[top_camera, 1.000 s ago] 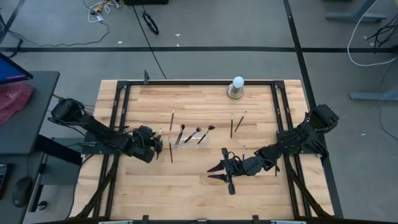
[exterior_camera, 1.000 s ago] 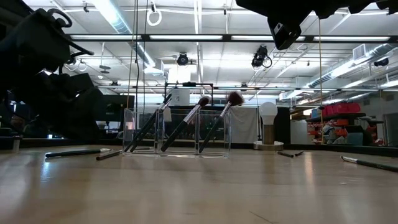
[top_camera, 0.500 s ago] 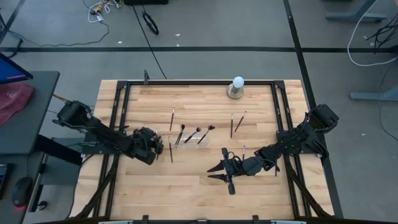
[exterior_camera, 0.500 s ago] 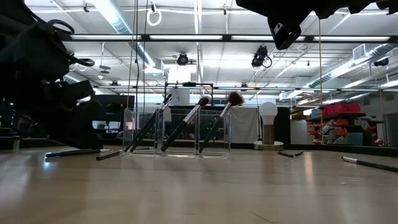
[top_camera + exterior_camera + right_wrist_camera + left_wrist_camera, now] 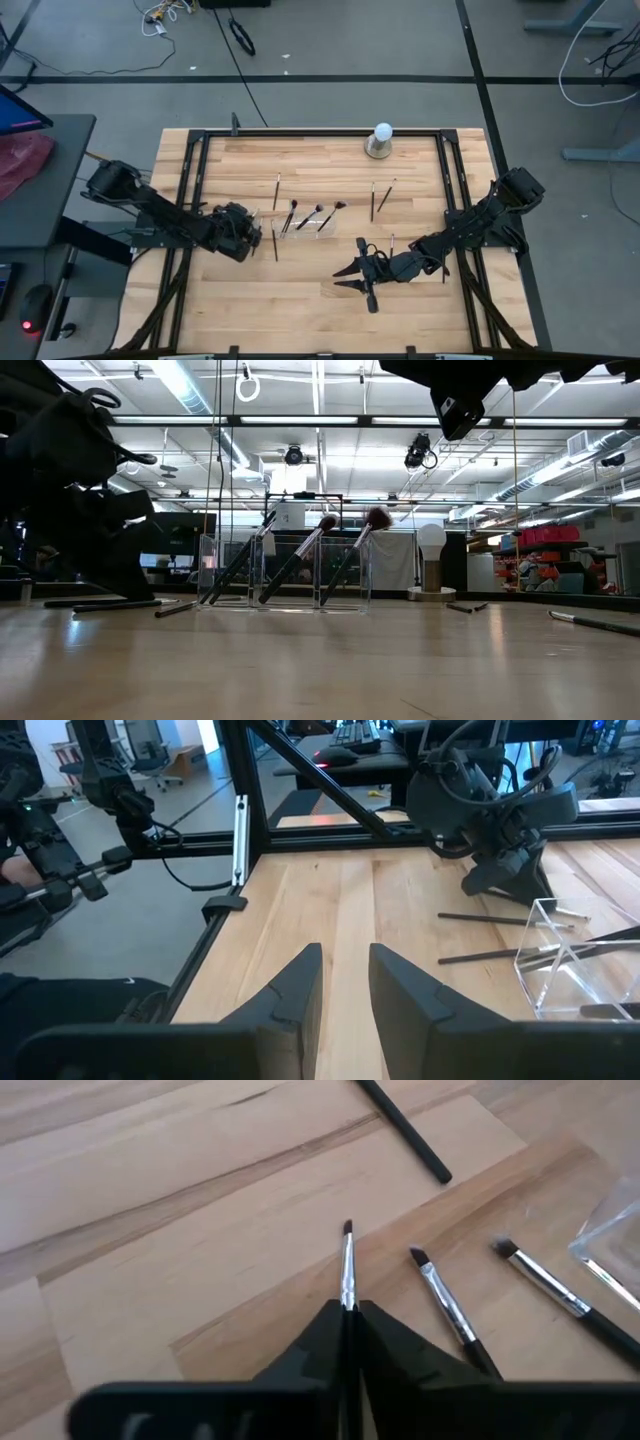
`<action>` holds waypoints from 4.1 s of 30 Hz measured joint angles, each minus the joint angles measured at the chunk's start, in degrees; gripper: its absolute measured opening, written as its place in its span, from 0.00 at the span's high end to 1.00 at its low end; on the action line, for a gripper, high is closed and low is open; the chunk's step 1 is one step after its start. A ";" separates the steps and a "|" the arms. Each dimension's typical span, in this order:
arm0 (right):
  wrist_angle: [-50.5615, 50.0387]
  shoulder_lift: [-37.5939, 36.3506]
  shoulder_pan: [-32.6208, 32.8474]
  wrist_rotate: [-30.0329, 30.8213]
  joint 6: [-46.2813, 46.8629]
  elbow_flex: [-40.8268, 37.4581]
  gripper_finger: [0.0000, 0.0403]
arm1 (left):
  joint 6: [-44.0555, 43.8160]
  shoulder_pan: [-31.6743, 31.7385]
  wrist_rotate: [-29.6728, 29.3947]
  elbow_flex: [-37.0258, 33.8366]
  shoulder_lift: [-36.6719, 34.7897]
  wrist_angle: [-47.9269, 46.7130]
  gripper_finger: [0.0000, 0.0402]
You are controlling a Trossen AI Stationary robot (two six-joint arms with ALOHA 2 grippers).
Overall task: Put items in baskets/containers
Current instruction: Put the eyeshadow brush into the transparent organizer
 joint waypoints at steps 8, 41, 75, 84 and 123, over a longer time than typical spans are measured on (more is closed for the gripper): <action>-0.42 0.00 0.00 0.00 0.19 0.00 0.79 | 0.48 -1.54 0.25 -0.08 -0.85 -2.19 0.96; 2.81 3.35 -1.10 0.01 -0.27 0.07 0.79 | 49.81 -12.67 -1.30 -0.22 -19.96 49.17 0.97; 31.15 22.01 -7.08 -3.06 -9.01 8.09 0.68 | 62.98 -9.24 11.18 13.88 9.40 71.08 0.96; 32.67 22.01 -7.04 -3.15 -8.91 8.10 0.70 | 61.86 -9.24 11.29 13.88 9.38 69.39 0.95; -34.81 -3.77 -22.98 -1.18 13.81 8.00 0.97 | 59.53 -8.05 9.00 13.84 9.99 65.10 0.51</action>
